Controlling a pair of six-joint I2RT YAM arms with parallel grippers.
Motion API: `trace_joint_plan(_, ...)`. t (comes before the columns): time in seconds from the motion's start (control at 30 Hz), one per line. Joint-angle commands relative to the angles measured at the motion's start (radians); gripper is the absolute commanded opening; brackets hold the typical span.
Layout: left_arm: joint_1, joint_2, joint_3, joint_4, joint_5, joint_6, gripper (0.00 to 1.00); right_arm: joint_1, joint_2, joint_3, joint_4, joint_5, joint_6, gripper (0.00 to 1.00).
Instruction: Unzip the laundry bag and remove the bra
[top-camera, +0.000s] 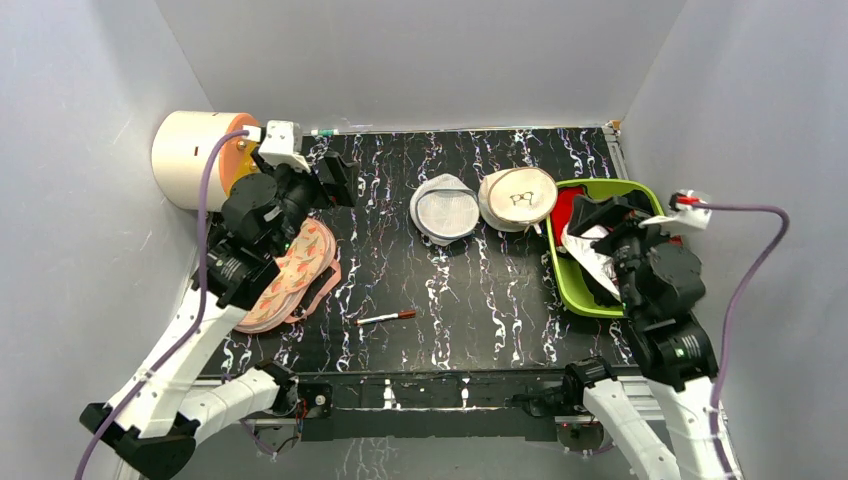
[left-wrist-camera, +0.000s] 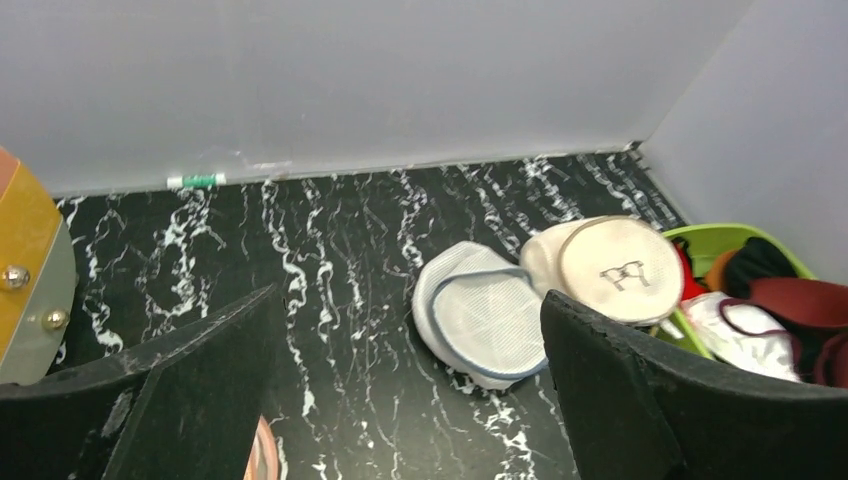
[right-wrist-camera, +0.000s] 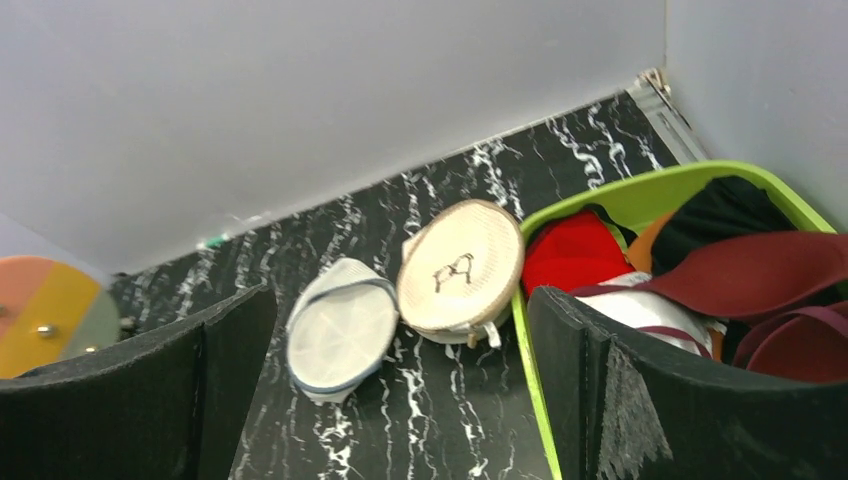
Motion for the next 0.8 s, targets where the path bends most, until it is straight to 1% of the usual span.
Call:
trace_joint_plan(0.0, 0.069, 0.041, -0.046, 0.051, 0.065, -0.011, 0.98, -0.047, 0.082, -0.039, 0.095, 0.004, -0.003, 0.98)
trace_joint_plan(0.17, 0.146, 0.098, -0.103, 0.080, 0.127, -0.016, 0.98, -0.099, 0.174, -0.085, 0.149, -0.008, 0.024, 0.98)
trace_joint_plan(0.3, 0.199, 0.137, -0.144, 0.098, 0.170, -0.019, 0.98, -0.136, 0.226, -0.112, 0.167, -0.081, 0.033, 0.98)
trace_joint_plan(0.4, 0.228, 0.161, -0.171, 0.114, 0.206, -0.026, 0.98, -0.156, 0.243, -0.146, 0.186, -0.103, 0.052, 0.98)
trace_joint_plan(0.57, 0.261, 0.190, -0.199, 0.147, 0.268, -0.037, 0.98, -0.180, 0.257, -0.178, 0.202, -0.181, 0.033, 0.98)
trace_joint_plan(0.77, 0.281, 0.210, -0.212, 0.180, 0.368, -0.046, 0.98, -0.194, 0.346, -0.148, 0.190, -0.279, 0.021, 0.98)
